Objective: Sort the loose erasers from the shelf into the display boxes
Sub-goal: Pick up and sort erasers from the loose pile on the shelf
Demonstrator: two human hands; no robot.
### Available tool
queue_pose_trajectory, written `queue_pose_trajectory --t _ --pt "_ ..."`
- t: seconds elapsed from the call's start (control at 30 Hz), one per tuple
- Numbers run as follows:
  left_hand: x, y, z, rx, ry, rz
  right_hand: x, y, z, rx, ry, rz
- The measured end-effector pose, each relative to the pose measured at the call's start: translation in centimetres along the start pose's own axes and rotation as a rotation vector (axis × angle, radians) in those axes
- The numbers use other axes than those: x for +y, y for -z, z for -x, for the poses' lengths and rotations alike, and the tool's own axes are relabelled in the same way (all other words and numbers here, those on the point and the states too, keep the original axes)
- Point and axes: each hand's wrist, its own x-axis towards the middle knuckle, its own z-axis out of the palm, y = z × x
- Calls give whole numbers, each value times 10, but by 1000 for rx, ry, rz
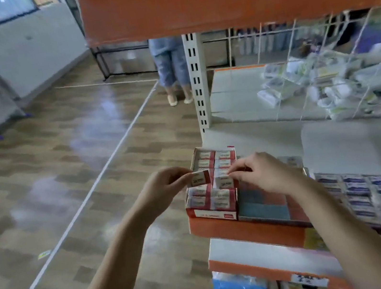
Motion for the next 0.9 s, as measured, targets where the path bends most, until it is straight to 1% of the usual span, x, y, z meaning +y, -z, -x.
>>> queue_pose_trajectory --t 0.1,0.23,0.37,0.53,0.67,0.77,0.9 --pt "-10 5 -15 -102 -70 -69 -5 -8 5 39 -82 -10" --pt "-14 6 -34 -160 -152 -128 -11 -17 10 63 -139 -27" --pt "-15 7 -47 -167 -201 -141 -18 -26 11 70 -184 33" --pt "-14 4 -54 -191 -250 -160 -22 -28 10 95 -191 87" --pt "-11 -1 -55 -207 -289 -226 -25 -32 7 113 -169 220" --pt "-8 -4 -57 -186 -293 -287 -24 -36 7 159 -162 251" --pt "1 -11 -55 -173 -355 -341 -23 -35 12 293 -177 157"
